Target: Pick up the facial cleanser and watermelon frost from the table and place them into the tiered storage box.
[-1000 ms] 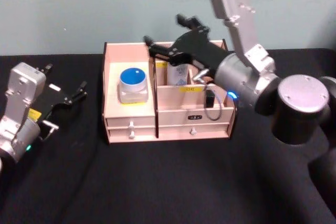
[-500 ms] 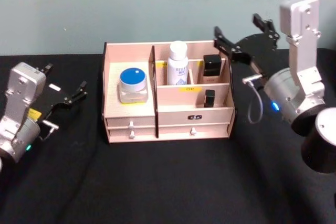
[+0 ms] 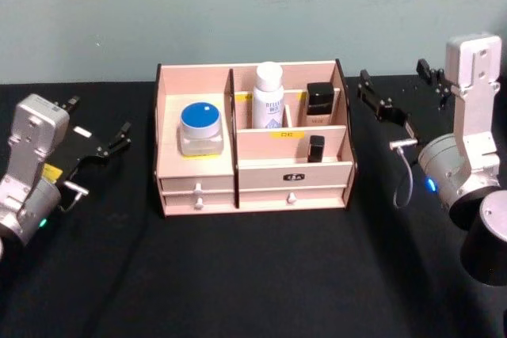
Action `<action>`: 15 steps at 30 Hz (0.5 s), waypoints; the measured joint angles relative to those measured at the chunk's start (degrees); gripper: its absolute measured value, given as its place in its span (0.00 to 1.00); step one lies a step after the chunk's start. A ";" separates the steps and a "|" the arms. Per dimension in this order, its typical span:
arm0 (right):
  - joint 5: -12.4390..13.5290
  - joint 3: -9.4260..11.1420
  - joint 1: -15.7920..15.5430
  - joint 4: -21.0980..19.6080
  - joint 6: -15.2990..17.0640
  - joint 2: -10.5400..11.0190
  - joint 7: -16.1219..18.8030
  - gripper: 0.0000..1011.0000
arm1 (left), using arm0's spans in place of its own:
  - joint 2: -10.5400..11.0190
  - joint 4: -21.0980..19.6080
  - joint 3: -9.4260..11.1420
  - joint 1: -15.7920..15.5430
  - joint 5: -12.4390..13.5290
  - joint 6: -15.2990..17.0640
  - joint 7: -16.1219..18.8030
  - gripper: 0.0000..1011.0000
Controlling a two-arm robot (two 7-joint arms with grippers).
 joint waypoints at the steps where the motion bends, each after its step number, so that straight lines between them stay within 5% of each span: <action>1: -0.30 0.17 -0.07 0.74 -0.05 -0.15 0.03 0.99 | 0.00 0.00 0.00 0.00 0.00 0.00 0.00 0.99; 15: -1.06 0.51 -0.06 3.04 -0.19 -0.64 0.85 0.99 | 0.00 0.00 0.00 0.00 0.00 0.00 0.00 0.99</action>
